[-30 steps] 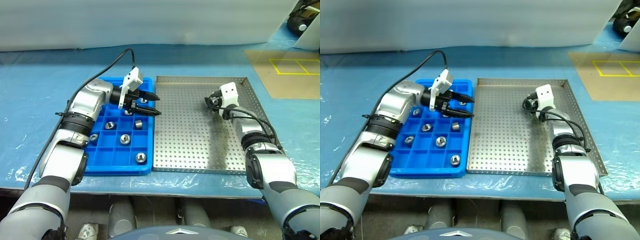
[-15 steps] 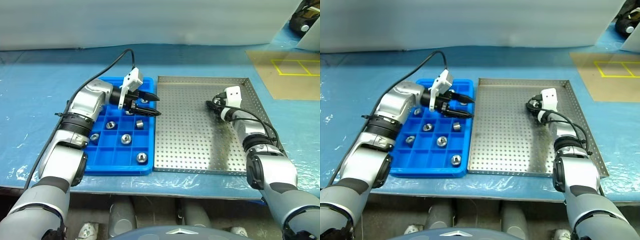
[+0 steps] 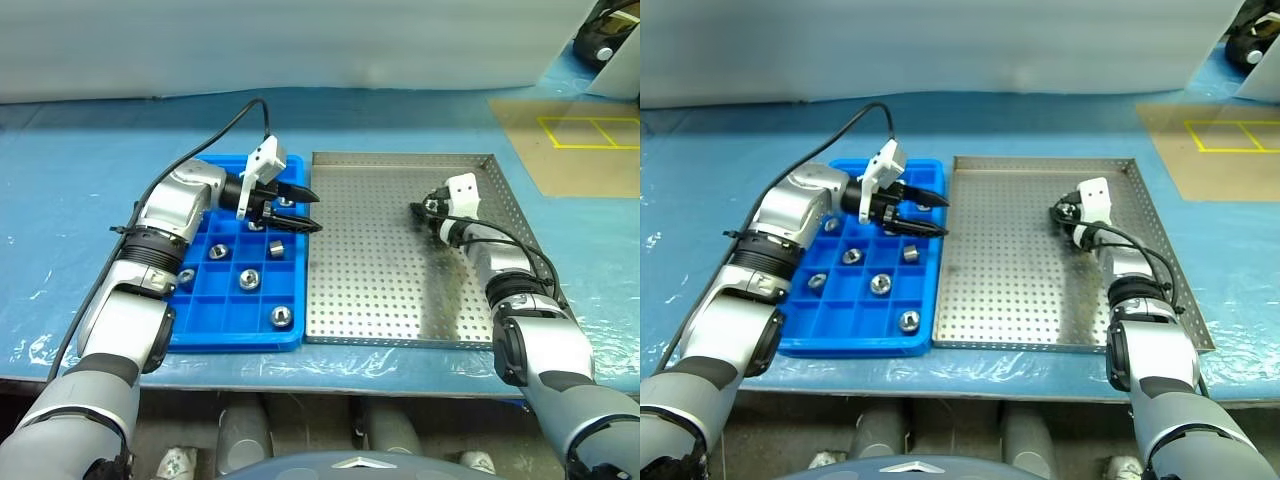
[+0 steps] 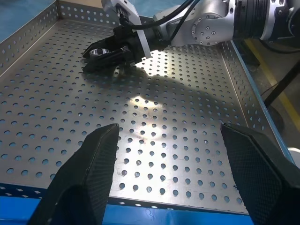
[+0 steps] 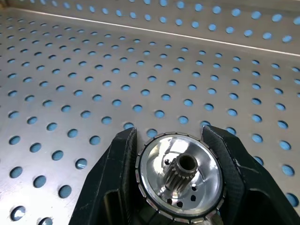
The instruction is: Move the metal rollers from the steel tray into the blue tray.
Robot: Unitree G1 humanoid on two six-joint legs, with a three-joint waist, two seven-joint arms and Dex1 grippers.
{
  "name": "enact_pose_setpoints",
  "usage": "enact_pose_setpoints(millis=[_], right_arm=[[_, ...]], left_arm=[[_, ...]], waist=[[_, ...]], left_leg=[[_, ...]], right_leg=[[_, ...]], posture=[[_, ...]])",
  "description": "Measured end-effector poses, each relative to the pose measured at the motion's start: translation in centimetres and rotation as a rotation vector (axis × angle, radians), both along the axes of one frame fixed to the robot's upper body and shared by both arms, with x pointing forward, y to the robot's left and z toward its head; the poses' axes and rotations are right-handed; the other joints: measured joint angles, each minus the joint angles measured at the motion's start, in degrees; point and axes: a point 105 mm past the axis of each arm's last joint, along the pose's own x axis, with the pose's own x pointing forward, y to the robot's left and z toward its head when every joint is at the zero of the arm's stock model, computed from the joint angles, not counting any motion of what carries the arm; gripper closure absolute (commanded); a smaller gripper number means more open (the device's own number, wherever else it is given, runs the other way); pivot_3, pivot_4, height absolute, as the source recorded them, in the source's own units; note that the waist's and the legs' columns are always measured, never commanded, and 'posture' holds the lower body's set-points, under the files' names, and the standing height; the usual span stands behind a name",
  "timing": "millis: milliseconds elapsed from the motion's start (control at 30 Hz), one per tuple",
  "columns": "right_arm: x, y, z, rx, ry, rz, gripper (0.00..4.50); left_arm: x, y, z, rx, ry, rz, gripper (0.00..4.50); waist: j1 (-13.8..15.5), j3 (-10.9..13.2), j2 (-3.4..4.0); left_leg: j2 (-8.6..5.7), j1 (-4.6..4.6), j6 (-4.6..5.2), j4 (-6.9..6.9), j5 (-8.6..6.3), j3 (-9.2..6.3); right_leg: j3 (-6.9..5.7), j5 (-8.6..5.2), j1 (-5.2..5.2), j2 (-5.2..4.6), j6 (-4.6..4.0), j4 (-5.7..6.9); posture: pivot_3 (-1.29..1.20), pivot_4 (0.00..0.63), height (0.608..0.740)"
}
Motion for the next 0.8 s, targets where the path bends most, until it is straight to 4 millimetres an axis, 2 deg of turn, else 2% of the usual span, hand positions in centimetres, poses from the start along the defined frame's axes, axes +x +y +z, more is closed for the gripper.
enact_pose_setpoints(millis=[133,267,333,467,600,667,800], right_arm=[[0.1,2.2,0.3,-0.038,-0.011,0.088,2.73],[0.0,6.3,0.8,-0.067,-0.029,0.251,2.73],[0.0,8.0,2.0,-0.071,-0.064,0.324,2.73],[-0.3,12.2,5.6,-0.086,-0.167,0.489,2.73],[-2.0,16.4,7.7,-0.075,-0.214,0.688,2.73],[-3.9,19.0,8.1,-0.055,-0.201,0.847,2.73],[-7.9,22.2,8.9,-0.011,-0.157,1.132,2.73]], left_arm=[[1.5,0.8,1.3,-0.034,-0.034,0.097,0.84],[2.5,4.2,4.9,-0.058,-0.115,0.208,0.84],[2.6,5.9,5.2,-0.049,-0.116,0.250,0.84],[1.7,8.4,4.0,-0.020,-0.070,0.305,0.84],[0.3,10.4,3.4,-0.016,-0.032,0.366,0.84],[-1.4,11.5,3.2,-0.008,-0.020,0.389,0.84],[-4.5,12.2,1.6,0.018,0.043,0.403,0.84]], waist=[[-0.1,0.0,0.00],[-0.2,0.1,0.16],[-0.1,0.2,0.21],[0.4,0.2,0.22],[1.3,0.2,0.22],[1.6,0.2,0.22],[3.3,0.2,0.23]], left_leg=[[0.03,-0.02,-0.01,-0.05,0.00,0.00],[0.02,0.00,-0.08,-0.37,0.05,0.00],[0.03,-0.04,-0.12,-0.51,0.08,0.01],[0.05,-0.33,-0.12,-0.55,0.09,-0.01],[0.15,-0.69,0.03,-0.58,0.16,-0.19],[0.21,-0.79,-0.01,-0.66,0.14,-0.24],[0.23,-0.96,-0.28,-0.74,0.16,-0.58]], right_leg=[[0.00,0.00,-0.06,0.05,0.00,0.00],[-0.01,0.00,-0.16,0.07,0.00,-0.13],[-0.04,0.00,-0.19,0.09,0.00,-0.27],[-0.28,0.01,-0.24,0.03,0.00,-0.44],[-0.79,-0.04,-0.31,-0.04,-0.08,-0.54],[-0.94,-0.10,-0.43,-0.03,-0.17,-0.55],[-1.25,-0.17,-0.46,-0.04,-0.28,-0.51]], posture=[[-0.13,0.150,0.740],[-0.08,0.150,0.740],[-0.05,0.150,0.740],[0.02,0.150,0.740],[0.10,0.150,0.740],[0.14,0.150,0.740],[0.22,0.150,0.740]])
